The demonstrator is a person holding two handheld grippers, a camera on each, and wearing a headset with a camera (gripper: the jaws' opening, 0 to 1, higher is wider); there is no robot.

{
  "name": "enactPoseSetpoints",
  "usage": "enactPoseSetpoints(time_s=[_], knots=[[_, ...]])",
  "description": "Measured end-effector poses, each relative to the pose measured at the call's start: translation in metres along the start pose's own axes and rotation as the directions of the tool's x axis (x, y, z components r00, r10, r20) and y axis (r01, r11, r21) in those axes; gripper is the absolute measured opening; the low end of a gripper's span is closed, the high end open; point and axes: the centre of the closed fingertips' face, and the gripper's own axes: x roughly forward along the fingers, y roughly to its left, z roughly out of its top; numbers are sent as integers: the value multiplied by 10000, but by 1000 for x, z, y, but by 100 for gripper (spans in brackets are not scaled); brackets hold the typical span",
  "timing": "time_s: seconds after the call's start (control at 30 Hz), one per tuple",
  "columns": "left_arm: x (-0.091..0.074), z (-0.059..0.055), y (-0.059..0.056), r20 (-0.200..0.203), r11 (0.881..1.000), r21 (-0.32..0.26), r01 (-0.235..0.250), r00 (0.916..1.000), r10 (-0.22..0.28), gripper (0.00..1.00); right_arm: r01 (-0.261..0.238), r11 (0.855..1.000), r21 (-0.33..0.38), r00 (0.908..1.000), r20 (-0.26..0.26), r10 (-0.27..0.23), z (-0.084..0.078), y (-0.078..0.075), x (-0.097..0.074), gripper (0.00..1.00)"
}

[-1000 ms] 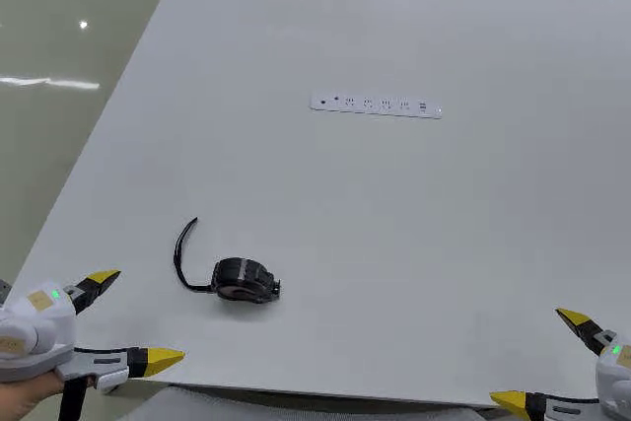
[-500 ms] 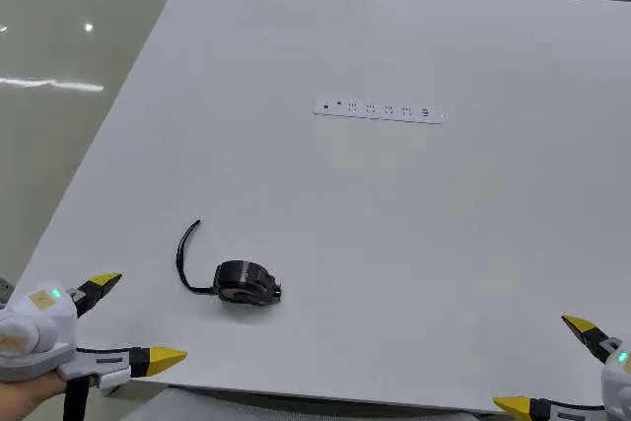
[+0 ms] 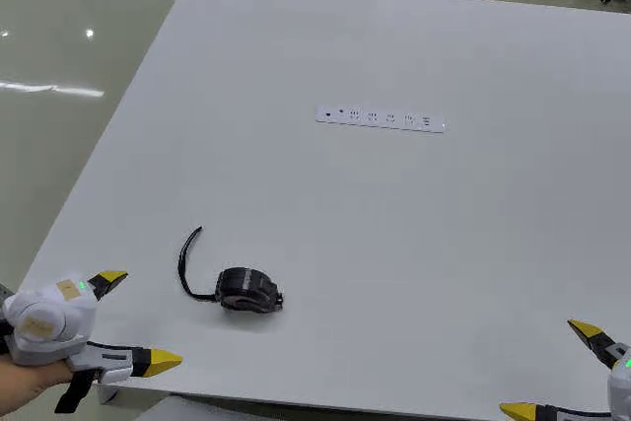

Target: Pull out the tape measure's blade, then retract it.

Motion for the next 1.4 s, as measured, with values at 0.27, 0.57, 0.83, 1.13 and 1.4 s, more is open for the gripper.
enactPoseSetpoints(time_s=[0.27, 0.57, 0.83, 1.13, 1.4], knots=[[10, 20, 7, -465, 9923, 1198, 313, 9986, -259, 94, -376, 9988, -325, 9985, 384, 389, 24, 6, 7, 100], [23, 34, 7, -1105, 9666, 2358, 1004, 9910, -760, 94, -643, 9962, -587, 9940, 846, 691, 54, 19, 8, 100], [39, 35, 0, -2522, 9354, 2919, 1994, 9595, -1258, 94, -784, 9938, -790, 9897, 1137, 871, 75, 24, 15, 100], [60, 56, 1, -2682, 9156, 3554, 1881, 9589, -929, 93, -870, 9906, -1056, 9900, 1014, 977, 79, 22, 22, 100], [83, 50, -21, -3761, 8715, 3799, 3102, 9125, -1608, 82, -797, 9897, -1190, 9923, 850, 901, 82, 21, 31, 100]])
